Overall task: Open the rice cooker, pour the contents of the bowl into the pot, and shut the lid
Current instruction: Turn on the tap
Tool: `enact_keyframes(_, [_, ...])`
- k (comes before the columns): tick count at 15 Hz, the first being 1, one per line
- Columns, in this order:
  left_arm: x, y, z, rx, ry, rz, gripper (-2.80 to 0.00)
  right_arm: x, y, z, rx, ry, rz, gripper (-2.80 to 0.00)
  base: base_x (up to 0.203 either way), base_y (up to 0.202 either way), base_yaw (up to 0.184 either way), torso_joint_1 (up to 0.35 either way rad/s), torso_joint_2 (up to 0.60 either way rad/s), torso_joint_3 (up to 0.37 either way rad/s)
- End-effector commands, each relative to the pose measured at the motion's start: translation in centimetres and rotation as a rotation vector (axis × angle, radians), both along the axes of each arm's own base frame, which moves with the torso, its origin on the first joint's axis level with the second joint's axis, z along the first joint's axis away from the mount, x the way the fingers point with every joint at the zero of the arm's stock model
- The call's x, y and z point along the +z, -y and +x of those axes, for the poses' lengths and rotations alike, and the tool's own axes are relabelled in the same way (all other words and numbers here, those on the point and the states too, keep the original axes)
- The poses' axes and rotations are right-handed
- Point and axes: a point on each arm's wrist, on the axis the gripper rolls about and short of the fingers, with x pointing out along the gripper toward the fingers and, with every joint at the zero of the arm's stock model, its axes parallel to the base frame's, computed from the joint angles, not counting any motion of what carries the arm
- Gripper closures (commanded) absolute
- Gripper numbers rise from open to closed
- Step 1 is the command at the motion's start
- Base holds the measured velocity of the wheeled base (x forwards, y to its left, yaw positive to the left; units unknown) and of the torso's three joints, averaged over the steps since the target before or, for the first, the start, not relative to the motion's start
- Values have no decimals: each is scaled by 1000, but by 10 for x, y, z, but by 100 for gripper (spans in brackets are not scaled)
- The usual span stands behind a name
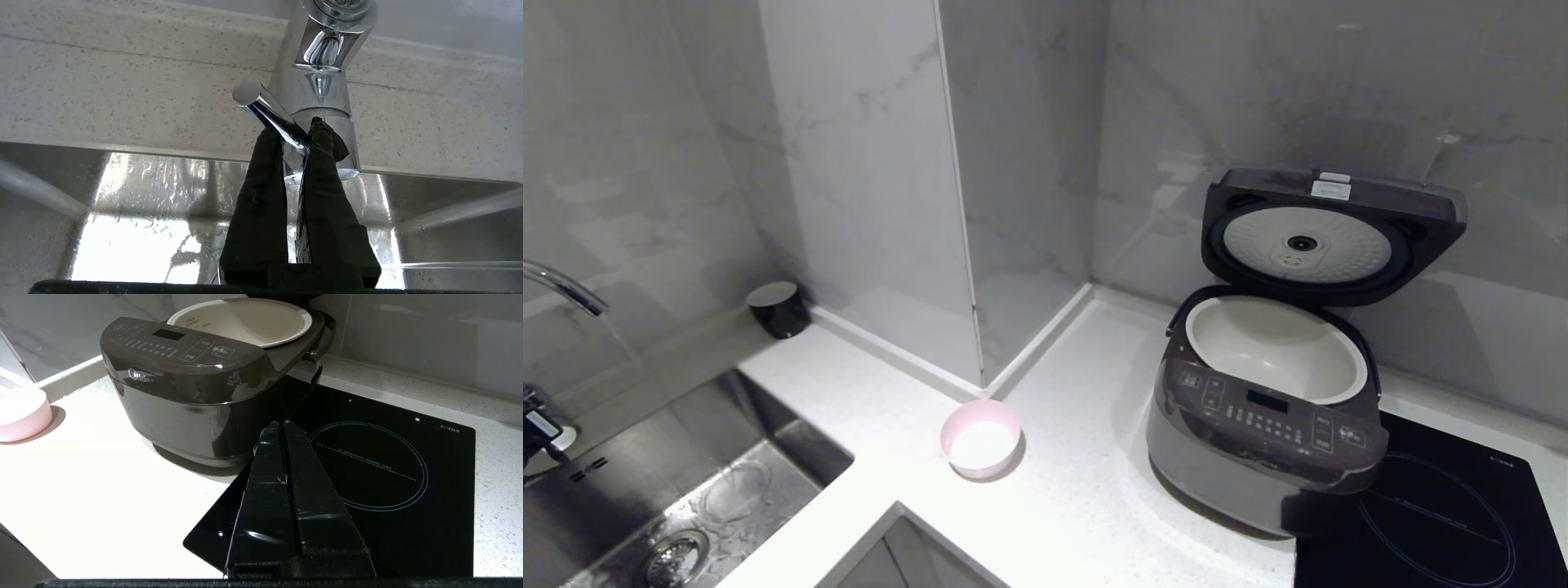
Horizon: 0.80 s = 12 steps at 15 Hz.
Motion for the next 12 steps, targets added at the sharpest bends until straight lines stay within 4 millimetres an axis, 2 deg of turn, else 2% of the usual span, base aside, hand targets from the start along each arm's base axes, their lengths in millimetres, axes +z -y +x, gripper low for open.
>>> enact_keyframes(1, [-1, -1, 0, 2, 4, 1, -280, 0, 0, 0, 0, 0, 0, 0, 0, 0, 0, 0, 0, 0])
enact_keyframes(12, [3, 1, -1, 4, 9, 1, -280, 0, 0, 0, 0, 1, 0, 0, 0, 0, 0, 0, 0, 0])
